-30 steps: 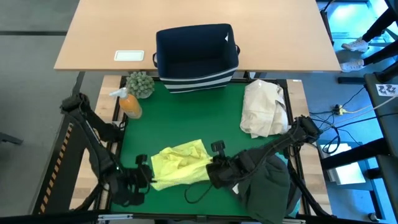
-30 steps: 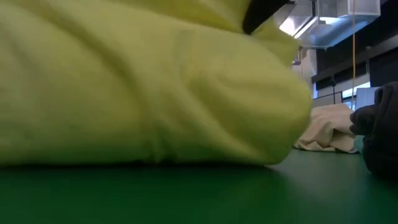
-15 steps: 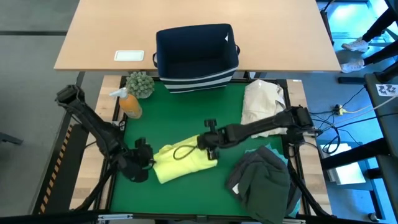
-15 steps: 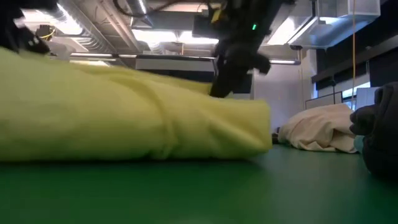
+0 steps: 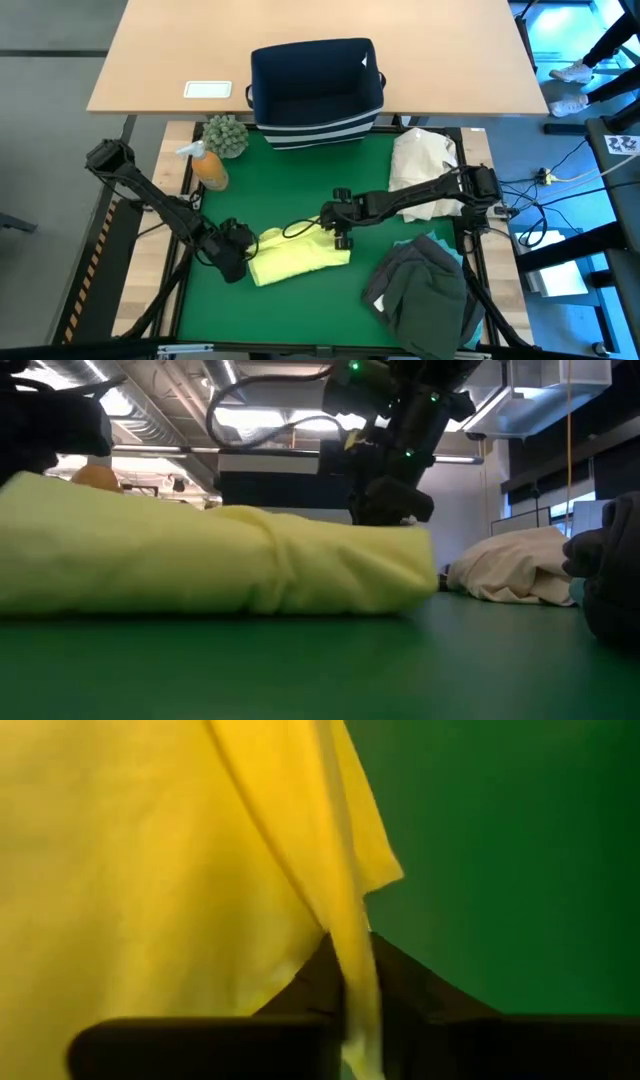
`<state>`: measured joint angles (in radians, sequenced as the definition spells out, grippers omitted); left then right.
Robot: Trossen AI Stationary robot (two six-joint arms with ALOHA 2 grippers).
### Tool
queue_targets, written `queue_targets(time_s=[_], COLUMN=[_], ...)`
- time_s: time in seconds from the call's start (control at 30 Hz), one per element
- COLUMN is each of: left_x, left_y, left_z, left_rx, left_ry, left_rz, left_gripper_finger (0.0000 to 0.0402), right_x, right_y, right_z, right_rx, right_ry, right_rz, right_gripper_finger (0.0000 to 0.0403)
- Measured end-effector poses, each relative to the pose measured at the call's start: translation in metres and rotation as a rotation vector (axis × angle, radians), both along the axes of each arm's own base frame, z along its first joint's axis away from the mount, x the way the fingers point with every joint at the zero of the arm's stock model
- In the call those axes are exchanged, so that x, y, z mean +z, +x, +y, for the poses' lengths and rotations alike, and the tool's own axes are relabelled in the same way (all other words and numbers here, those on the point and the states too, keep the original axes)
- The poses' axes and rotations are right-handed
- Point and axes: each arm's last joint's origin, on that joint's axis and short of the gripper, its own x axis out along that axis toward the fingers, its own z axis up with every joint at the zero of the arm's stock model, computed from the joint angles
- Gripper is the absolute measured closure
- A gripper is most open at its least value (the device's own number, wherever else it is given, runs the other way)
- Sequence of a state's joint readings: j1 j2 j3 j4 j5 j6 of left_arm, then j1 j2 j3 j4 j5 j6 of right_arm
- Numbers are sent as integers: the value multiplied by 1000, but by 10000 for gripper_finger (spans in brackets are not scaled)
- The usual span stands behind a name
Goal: Fold laundry
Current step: Fold the yellow shirt on the table
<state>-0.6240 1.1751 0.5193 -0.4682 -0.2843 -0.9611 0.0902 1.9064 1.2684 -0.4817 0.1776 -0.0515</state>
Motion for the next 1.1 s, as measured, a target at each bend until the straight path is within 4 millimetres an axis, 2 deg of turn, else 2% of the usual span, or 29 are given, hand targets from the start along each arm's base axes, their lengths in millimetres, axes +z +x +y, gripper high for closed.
queue_targets(time_s=[0.3,0.43,0.53,0.67,0.77,0.93,1.1], left_x=[16,34,55,81,83,57,21], left_y=[1,4,11,23,31,50,73], left_z=[-2,-4,-6,-11,-13,-18,-23], left_rx=[-21,-36,-18,-3,30,80,112], left_ry=[2,38,91,192,272,291,297], left_rz=[80,89,19,-168,-291,-359,-350], left_gripper_finger=[291,282,281,281,281,280,280], right_x=[15,30,44,52,52,35,6], right_y=[-1,1,5,13,17,18,8], right_z=[-3,-3,2,21,45,73,72], right_rx=[-33,-41,-56,-21,13,44,-28], right_ry=[-108,-114,-109,-86,-36,26,88], right_rz=[85,109,86,-13,-124,-323,-375], right_gripper_finger=[248,210,198,209,234,285,327])
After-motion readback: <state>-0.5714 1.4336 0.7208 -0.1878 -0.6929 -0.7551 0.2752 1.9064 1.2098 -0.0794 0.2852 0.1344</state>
